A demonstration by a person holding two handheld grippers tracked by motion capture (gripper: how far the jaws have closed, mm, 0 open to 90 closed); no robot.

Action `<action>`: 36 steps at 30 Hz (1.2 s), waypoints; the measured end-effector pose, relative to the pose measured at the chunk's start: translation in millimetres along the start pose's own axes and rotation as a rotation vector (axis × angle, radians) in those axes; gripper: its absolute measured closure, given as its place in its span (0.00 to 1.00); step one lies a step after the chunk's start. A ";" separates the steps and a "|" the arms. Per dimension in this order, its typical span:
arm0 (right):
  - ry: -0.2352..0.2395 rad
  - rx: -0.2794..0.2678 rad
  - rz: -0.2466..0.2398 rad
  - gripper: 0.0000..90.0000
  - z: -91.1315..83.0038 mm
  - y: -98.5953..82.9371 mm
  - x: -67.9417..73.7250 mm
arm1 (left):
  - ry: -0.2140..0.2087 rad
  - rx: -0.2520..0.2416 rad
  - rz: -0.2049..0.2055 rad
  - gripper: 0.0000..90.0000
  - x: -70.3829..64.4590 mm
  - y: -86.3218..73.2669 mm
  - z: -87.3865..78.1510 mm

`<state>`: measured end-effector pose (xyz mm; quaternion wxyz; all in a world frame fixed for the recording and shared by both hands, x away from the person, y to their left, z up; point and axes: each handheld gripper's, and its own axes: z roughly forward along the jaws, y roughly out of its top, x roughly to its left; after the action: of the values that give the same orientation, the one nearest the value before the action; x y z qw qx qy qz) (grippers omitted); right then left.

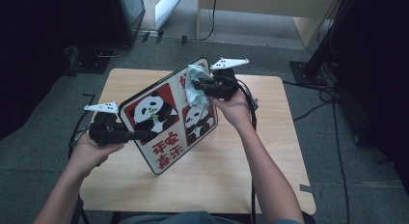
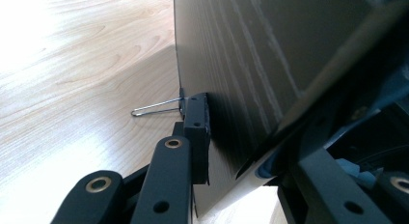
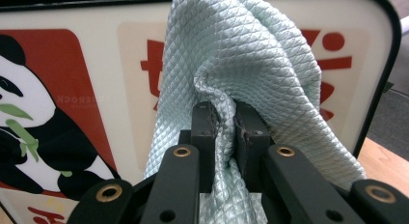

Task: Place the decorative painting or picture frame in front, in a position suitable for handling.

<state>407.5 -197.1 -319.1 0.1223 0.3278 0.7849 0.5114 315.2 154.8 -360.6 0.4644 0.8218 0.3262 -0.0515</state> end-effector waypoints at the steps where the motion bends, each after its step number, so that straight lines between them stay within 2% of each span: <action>1: 0.000 -0.001 0.000 0.90 0.3 -1.0 -0.2 | 0.000 0.000 0.000 0.82 0.0 0.0 0.0; 24: 0.011 0.032 0.019 0.90 6.2 -30.7 -4.6 | 0.001 0.000 0.001 0.82 -0.1 -0.1 0.1; 36: 0.014 0.062 0.042 0.90 10.7 -53.1 -7.4 | 0.001 0.000 0.000 0.82 -0.3 0.0 0.2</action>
<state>398.0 -208.0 -371.9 0.0960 0.3444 0.7941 0.4916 315.0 154.5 -360.6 0.4643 0.8218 0.3264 -0.0510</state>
